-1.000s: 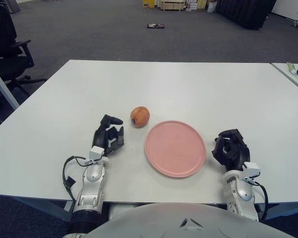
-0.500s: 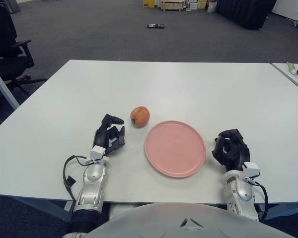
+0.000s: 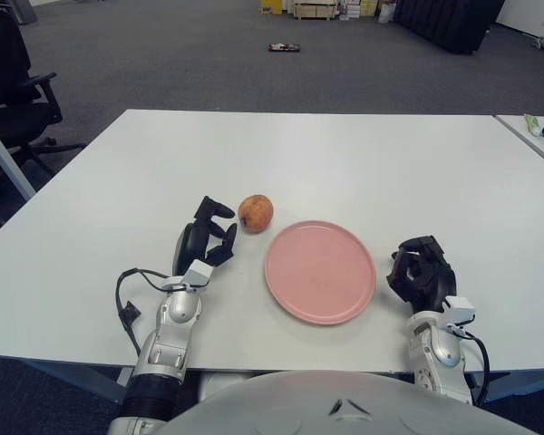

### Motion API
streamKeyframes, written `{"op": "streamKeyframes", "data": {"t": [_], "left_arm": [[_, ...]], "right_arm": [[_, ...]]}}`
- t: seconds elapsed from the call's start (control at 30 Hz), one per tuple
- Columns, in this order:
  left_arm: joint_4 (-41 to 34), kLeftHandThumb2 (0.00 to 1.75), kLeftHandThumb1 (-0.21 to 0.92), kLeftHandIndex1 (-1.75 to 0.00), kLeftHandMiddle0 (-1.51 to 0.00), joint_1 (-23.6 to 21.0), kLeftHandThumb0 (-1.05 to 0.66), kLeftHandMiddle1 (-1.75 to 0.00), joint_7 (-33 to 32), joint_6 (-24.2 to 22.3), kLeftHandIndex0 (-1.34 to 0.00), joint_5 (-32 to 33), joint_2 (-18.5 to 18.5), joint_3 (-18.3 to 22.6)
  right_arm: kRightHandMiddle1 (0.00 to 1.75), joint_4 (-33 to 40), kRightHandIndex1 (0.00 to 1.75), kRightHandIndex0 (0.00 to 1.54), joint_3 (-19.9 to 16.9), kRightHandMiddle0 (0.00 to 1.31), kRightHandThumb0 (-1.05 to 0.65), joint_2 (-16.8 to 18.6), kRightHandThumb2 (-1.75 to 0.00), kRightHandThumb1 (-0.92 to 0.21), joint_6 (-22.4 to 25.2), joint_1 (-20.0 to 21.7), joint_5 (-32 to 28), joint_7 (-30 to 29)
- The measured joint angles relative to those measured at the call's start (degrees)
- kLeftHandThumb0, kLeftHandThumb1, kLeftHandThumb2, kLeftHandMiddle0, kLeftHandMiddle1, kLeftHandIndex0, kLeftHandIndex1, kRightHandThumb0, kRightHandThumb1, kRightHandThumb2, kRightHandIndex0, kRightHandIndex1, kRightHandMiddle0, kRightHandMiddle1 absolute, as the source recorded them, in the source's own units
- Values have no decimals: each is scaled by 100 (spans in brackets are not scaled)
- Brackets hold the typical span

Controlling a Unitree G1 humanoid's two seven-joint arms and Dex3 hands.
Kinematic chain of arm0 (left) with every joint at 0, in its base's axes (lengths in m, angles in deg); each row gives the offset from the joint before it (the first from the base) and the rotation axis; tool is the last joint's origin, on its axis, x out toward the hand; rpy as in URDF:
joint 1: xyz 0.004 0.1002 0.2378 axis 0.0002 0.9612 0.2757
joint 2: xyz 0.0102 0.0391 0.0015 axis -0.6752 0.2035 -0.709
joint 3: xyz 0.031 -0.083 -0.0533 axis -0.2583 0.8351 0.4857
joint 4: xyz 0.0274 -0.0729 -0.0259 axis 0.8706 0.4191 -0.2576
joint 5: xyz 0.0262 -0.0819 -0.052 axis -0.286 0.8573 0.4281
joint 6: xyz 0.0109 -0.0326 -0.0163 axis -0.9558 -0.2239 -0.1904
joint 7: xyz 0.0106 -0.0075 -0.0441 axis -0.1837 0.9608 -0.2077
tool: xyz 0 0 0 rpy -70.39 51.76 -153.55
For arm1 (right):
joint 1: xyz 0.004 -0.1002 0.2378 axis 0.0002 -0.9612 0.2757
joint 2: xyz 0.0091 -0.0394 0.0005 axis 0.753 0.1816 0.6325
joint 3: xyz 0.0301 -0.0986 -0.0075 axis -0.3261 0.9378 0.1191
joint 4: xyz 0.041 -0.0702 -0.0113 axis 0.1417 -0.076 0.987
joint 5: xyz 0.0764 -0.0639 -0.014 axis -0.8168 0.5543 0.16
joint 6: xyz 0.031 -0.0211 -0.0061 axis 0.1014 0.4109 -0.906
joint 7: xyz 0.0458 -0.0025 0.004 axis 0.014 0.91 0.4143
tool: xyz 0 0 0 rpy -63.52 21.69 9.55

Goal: Put the apple into the plate.

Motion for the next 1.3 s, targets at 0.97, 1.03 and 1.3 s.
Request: {"op": "streamKeyframes", "data": {"t": [0.97, 1.03, 1.3], "left_arm": [[845, 20, 78, 0, 0, -994, -105, 0, -456, -400, 0, -1244, -568, -927], [903, 20, 78, 0, 0, -1032, -105, 0, -517, -399, 0, -1286, -579, -976], [1306, 19, 80, 0, 0, -1320, -105, 0, -732, -420, 0, -1485, -643, -1180]], "right_arm": [[175, -25, 175, 107, -4, 45, -42, 3, -107, -52, -33, -4, 38, 22], [175, -25, 175, 107, -5, 45, -42, 3, -107, -52, -35, -7, 24, 24], [175, -26, 175, 108, -6, 46, -42, 7, -109, -51, -90, -33, -5, 47]]}}
